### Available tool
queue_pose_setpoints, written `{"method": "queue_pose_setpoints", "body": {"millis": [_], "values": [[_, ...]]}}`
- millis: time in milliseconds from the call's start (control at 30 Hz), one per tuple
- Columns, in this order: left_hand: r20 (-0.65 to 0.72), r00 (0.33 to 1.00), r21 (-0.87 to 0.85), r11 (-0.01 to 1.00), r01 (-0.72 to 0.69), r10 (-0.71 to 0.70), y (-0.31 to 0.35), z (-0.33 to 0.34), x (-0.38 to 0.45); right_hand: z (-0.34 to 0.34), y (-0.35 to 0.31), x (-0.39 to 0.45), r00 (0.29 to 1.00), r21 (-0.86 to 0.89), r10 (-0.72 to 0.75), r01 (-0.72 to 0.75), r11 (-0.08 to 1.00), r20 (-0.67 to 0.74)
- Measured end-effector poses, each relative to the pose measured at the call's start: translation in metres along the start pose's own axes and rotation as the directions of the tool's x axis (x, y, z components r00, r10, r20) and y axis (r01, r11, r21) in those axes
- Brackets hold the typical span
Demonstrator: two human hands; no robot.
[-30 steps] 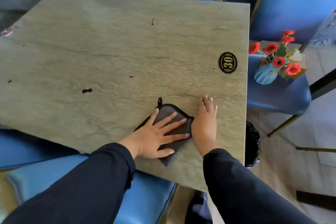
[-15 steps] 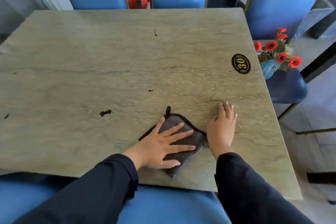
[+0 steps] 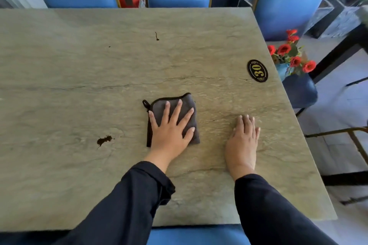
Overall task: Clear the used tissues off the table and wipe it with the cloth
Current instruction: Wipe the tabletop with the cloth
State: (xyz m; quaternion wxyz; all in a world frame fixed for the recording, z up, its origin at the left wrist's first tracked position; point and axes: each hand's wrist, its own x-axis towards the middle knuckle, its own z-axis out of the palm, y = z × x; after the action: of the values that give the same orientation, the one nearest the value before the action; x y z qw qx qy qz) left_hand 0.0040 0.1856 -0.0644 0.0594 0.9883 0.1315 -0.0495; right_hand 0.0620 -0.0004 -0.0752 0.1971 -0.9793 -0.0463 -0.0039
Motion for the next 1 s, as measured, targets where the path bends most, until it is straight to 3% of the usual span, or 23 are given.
{"method": "queue_pose_setpoints", "body": {"millis": [100, 167, 233, 333, 400, 467, 567, 700, 767, 900, 1000], "values": [[-0.025, 0.974, 0.063, 0.972, -0.225, 0.227, 0.003, 0.009, -0.027, -0.005, -0.009, -0.005, 0.999, -0.017, 0.030, -0.029, 0.999, 0.016], [-0.012, 0.958, 0.070, 0.956, -0.284, 0.286, -0.009, 0.007, -0.022, -0.006, -0.024, -0.010, 0.999, 0.025, 0.024, -0.025, 0.999, 0.040], [0.011, 0.975, 0.042, 0.975, -0.220, 0.220, -0.021, 0.002, -0.005, -0.003, -0.043, -0.017, 0.997, 0.079, -0.057, 0.053, 0.995, 0.057], [0.051, 0.998, -0.006, 0.999, 0.044, -0.043, -0.024, -0.006, 0.017, 0.008, -0.054, -0.026, 0.981, 0.120, -0.167, 0.155, 0.981, 0.098], [0.040, 0.990, 0.001, 0.991, 0.135, -0.135, -0.014, -0.004, 0.021, 0.014, -0.050, -0.027, 0.974, 0.121, -0.195, 0.181, 0.976, 0.115], [0.009, 0.991, 0.019, 0.991, 0.132, -0.132, -0.004, 0.001, 0.013, 0.017, -0.048, -0.025, 0.977, 0.177, -0.192, 0.173, 0.969, 0.096], [-0.070, 0.997, 0.037, 0.999, 0.018, -0.015, 0.008, 0.008, -0.017, 0.014, -0.048, -0.023, 0.983, 0.331, -0.173, 0.141, 0.933, 0.068], [-0.011, 0.993, 0.050, 0.991, -0.121, 0.121, 0.024, 0.010, -0.044, 0.000, -0.047, -0.019, 0.994, 0.600, -0.007, -0.059, 0.798, 0.107], [0.055, 0.986, 0.009, 0.988, -0.156, 0.155, 0.025, 0.002, -0.030, -0.005, -0.049, -0.015, 0.993, 0.627, 0.029, -0.095, 0.773, 0.114], [0.274, 0.948, -0.130, 0.983, -0.129, 0.160, 0.021, -0.019, 0.020, -0.011, -0.060, -0.012, 0.995, 0.585, -0.035, -0.024, 0.811, 0.089], [0.151, 0.982, -0.479, 0.877, -0.031, 0.117, 0.014, -0.033, 0.027, -0.012, -0.070, -0.012, 0.985, 0.521, -0.162, 0.113, 0.846, 0.051]]}}
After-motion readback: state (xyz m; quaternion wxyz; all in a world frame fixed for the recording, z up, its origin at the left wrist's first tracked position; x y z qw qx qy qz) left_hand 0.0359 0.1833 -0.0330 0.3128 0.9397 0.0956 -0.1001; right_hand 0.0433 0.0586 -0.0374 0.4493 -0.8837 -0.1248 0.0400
